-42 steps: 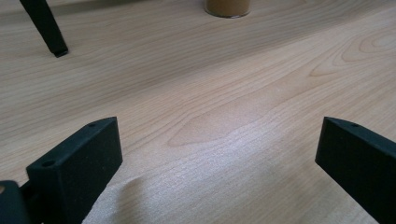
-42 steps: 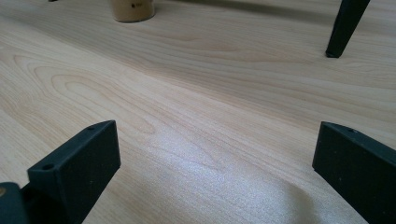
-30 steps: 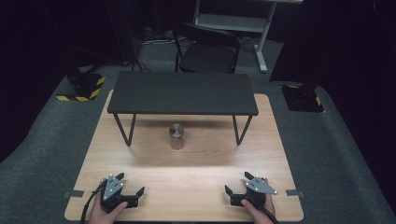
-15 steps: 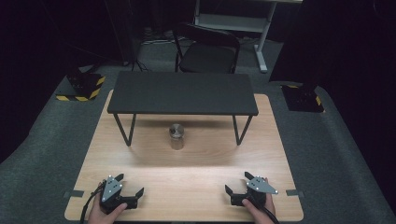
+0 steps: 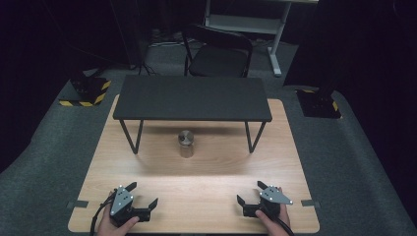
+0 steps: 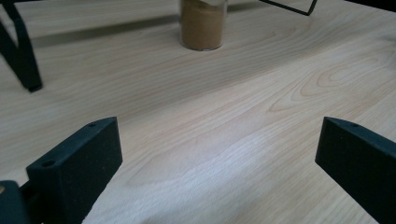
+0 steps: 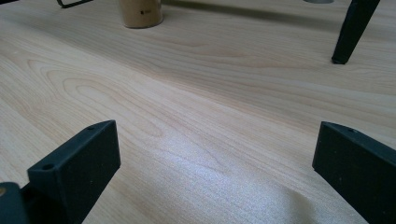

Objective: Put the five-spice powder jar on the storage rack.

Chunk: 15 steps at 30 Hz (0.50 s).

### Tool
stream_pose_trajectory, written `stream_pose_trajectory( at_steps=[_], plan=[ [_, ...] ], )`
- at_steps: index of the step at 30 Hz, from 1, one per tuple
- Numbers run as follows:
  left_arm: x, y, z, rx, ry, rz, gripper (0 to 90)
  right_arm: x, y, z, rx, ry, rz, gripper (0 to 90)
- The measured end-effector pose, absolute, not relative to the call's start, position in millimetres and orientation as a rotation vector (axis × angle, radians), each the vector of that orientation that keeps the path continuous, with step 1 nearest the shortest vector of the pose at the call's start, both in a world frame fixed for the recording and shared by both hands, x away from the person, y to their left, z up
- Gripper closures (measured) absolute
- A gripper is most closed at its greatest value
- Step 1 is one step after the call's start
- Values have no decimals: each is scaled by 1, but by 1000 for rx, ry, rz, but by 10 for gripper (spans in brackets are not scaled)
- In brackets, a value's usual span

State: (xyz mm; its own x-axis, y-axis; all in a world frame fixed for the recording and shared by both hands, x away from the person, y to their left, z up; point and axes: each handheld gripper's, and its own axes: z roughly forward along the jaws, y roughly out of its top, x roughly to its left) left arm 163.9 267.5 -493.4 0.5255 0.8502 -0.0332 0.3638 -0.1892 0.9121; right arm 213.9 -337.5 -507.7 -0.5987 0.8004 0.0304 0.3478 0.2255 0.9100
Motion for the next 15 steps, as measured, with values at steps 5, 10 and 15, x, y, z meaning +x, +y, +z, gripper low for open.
stream_pose_trajectory(
  at_steps=[5, 10, 15],
  plan=[
    [171, 259, -488, 1763, 1001, 624, 7, 214, -337, -508, 1054, 2058, 1345, 7],
    [184, 248, -483, 1772, 988, 644, 6, 213, -338, -508, 1054, 2055, 1349, 7],
    [199, 235, -479, 1795, 979, 671, 6, 214, -338, -508, 1055, 2056, 1351, 7]
  ],
)
